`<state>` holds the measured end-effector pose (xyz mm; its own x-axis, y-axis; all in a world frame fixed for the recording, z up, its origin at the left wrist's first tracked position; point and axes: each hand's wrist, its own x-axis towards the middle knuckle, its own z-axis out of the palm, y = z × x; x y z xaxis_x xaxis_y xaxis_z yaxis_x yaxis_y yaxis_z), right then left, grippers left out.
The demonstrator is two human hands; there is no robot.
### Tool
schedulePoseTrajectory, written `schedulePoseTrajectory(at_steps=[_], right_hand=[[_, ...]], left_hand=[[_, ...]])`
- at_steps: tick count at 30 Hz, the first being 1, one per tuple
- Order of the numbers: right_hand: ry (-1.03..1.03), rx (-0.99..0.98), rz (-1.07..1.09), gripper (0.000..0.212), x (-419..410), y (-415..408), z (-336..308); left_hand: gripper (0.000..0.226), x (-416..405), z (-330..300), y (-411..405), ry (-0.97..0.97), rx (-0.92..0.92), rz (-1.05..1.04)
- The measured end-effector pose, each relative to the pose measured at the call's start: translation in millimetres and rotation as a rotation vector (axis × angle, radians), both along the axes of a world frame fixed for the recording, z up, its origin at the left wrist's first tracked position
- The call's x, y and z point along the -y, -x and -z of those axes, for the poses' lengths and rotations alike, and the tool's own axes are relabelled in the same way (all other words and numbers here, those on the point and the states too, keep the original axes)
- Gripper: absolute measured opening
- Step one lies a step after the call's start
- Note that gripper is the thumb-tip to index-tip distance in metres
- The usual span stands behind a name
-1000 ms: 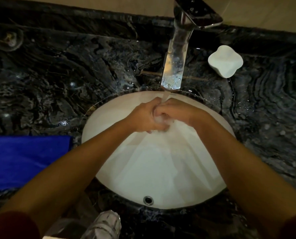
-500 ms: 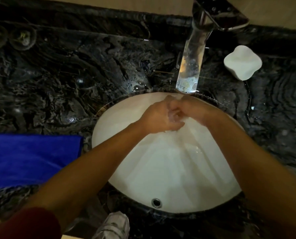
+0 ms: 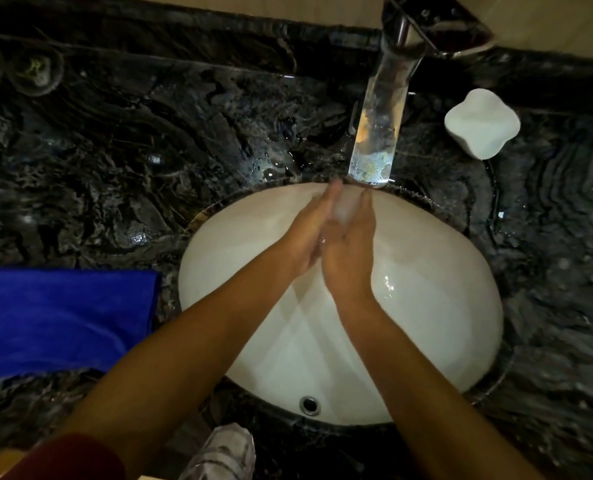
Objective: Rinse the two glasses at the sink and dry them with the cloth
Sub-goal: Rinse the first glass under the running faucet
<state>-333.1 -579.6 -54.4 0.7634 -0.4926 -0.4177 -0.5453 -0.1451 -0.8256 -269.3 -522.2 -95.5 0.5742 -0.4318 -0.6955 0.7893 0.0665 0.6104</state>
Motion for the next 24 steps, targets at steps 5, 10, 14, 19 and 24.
schedulePoseTrajectory(at_steps=[5,10,14,19,24], right_hand=[[0.132,-0.047,-0.186,0.067,-1,21,-6],[-0.274,-0.132,0.053,0.029,41,-35,-1],[-0.123,-0.116,0.045,0.047,14,-20,-1],[0.083,-0.079,-0.146,0.059,8,18,5],[-0.231,-0.246,0.189,0.059,31,-10,10]], left_hand=[[0.087,0,-3,10,-0.032,-0.07,-0.034],[0.063,-8,-12,12,0.112,-0.23,-0.026],[0.06,0,-9,8,-0.018,-0.06,-0.147],[0.073,-1,3,24,-0.105,-0.061,-0.326],[0.043,5,-9,21,-0.072,-0.096,-0.434]])
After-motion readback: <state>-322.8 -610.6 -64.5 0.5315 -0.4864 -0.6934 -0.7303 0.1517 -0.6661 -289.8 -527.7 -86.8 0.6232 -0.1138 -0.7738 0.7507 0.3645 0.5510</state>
